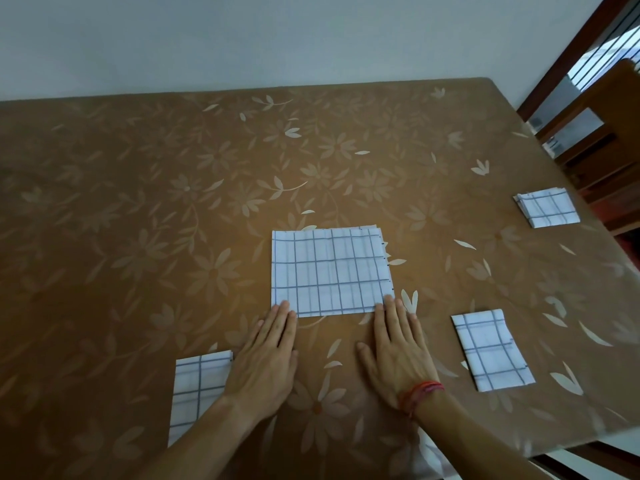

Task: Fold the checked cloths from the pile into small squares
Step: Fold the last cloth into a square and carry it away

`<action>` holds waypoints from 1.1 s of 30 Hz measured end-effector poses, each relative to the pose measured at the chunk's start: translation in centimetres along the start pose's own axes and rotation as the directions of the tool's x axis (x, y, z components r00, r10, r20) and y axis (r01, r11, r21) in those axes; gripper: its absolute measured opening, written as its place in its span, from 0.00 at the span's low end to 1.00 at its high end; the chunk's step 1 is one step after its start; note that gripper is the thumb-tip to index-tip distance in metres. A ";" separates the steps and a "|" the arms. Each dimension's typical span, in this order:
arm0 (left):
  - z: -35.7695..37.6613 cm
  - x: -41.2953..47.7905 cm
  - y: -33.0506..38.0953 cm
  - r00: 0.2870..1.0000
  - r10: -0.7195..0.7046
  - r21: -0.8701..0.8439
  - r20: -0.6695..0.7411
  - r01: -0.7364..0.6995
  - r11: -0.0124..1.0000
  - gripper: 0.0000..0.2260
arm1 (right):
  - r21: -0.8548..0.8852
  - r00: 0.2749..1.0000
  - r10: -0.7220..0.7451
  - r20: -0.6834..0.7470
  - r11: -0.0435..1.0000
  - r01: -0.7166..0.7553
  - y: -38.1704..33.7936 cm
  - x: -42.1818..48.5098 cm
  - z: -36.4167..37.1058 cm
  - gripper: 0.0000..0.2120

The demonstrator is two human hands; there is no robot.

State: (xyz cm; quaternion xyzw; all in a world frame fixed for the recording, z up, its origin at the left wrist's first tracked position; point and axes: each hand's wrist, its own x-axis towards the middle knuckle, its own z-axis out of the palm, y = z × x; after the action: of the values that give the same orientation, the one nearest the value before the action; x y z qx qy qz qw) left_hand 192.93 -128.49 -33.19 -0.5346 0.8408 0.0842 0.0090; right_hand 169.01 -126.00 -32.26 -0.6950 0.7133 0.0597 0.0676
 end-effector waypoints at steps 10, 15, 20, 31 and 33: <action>-0.4 0.4 -0.2 1.000 -0.008 -0.049 0.030 0.010 0.999 0.27 | 0.217 0.996 0.064 -0.070 0.975 -0.047 -0.1 2.1 -2.4 0.26; -0.7 0.4 -0.1 0.999 0.002 -0.015 0.047 -0.001 1.000 0.26 | 0.555 0.957 0.290 -0.003 0.796 -0.240 1.0 7.1 -4.8 0.15; -0.5 0.3 -0.1 1.000 -0.001 -0.010 0.019 0.001 1.000 0.26 | 0.711 0.869 0.451 0.203 0.542 -0.447 1.1 10.4 -7.3 0.18; -0.2 0.4 0.0 0.999 -0.021 -0.046 0.025 0.022 0.999 0.27 | 0.757 0.796 0.491 0.355 0.349 -0.553 0.8 12.1 -8.0 0.12; -0.3 0.4 0.1 0.999 -0.024 -0.050 0.034 0.025 0.998 0.27 | 0.770 0.783 0.466 0.412 0.280 -0.573 1.0 12.3 -8.1 0.11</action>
State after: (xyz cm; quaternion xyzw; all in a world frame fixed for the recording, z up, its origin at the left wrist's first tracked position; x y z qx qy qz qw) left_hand 192.72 -128.83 -32.96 -0.5436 0.8315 0.1140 0.0105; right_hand 167.63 -139.52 -26.55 -0.2856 0.8221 -0.2532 0.4225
